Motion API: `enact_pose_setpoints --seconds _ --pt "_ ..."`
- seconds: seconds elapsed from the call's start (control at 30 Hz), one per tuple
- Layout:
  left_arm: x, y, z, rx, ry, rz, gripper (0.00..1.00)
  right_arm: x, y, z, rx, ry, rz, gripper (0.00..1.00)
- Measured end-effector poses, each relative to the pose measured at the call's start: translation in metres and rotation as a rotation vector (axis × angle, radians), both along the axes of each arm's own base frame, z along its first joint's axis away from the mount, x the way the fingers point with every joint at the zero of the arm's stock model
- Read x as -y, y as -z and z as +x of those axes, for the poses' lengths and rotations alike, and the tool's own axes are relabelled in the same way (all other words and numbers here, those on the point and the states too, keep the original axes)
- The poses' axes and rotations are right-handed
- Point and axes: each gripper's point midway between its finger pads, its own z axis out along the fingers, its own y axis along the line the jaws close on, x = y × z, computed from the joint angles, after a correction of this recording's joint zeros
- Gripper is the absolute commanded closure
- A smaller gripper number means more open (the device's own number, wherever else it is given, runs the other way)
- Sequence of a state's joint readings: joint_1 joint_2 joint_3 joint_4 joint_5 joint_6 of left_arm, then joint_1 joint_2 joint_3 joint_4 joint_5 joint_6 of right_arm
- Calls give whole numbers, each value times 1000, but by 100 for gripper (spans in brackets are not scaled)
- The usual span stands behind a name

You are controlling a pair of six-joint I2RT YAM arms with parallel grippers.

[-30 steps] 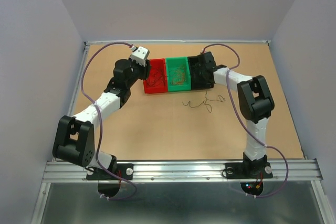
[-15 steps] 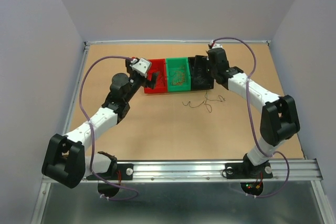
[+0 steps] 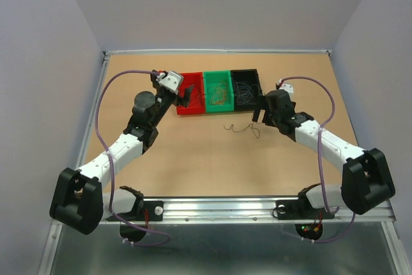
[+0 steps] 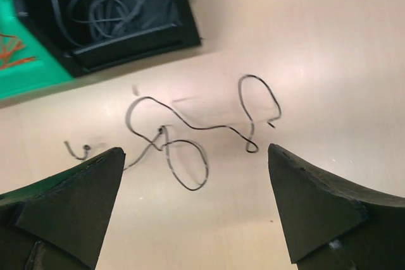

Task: Untangle the cables

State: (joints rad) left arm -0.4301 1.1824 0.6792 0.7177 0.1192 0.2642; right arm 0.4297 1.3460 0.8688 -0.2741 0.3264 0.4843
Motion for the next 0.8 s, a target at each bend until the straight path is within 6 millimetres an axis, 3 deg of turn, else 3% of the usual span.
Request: enact_pose_setpoints --seconds 0.13,0.43,0.57,0.6,0.63,0.67,0.7,0.8 --pt "0 0 0 1 -1 1 1 7 22 -14 -39 23 -9 0" --pt "0 0 0 4 0 8 1 -30 52 -18 -90 -98 57 0" --pt "1 2 1 0 4 13 1 -36 71 -18 -115 -103 16 0" --pt "1 4 1 -4 4 15 1 -35 83 -20 -142 -98 -8 8" --pt "1 6 2 -7 4 18 1 -35 90 -18 -153 -93 -34 28" --pt "2 7 2 -12 6 20 1 -37 92 -14 -151 -91 -50 67" --pt "2 8 2 -14 6 22 1 -38 92 -8 -142 -81 -61 99" --pt "2 8 2 -13 8 24 1 -62 93 5 -141 -149 -24 99"
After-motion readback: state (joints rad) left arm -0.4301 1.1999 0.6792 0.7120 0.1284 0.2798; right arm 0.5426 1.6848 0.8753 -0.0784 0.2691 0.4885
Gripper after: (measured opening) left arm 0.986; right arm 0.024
